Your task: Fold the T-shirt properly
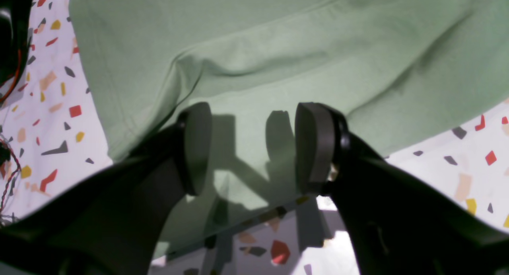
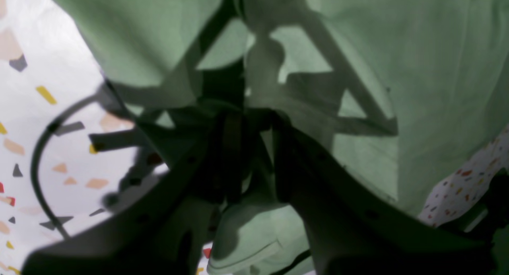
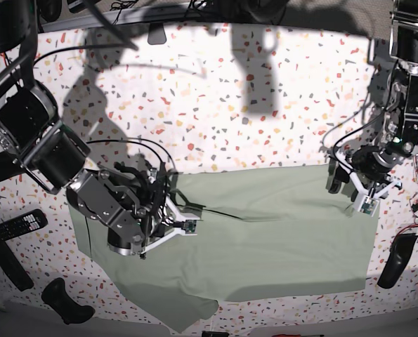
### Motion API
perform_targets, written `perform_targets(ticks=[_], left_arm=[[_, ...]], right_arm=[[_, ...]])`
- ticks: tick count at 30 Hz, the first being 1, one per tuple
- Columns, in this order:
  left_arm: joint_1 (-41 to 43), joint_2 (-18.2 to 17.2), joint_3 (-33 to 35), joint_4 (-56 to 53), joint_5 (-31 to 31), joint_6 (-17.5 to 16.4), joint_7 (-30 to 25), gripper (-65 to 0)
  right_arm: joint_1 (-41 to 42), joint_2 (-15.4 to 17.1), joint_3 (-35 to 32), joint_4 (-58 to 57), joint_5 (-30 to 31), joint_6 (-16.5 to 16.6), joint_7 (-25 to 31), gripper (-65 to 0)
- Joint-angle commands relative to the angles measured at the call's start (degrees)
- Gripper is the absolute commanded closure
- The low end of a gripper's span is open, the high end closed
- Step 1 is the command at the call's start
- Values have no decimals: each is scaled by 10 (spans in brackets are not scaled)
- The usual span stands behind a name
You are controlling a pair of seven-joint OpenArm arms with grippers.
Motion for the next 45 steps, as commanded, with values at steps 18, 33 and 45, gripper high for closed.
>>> perform_targets(ticks=[18, 33, 45], left_arm=[[-12, -9, -5, 11, -5, 2, -16, -312], [-12, -9, -5, 11, -5, 2, -16, -311], [-13, -9, -5, 11, -5, 2, -17, -312]], right_arm=[[20, 1, 6, 6, -181, -1, 145, -298], [0, -20, 6, -27, -237, -65, 175, -298], [17, -104, 6, -101, -374, -325, 233, -297]])
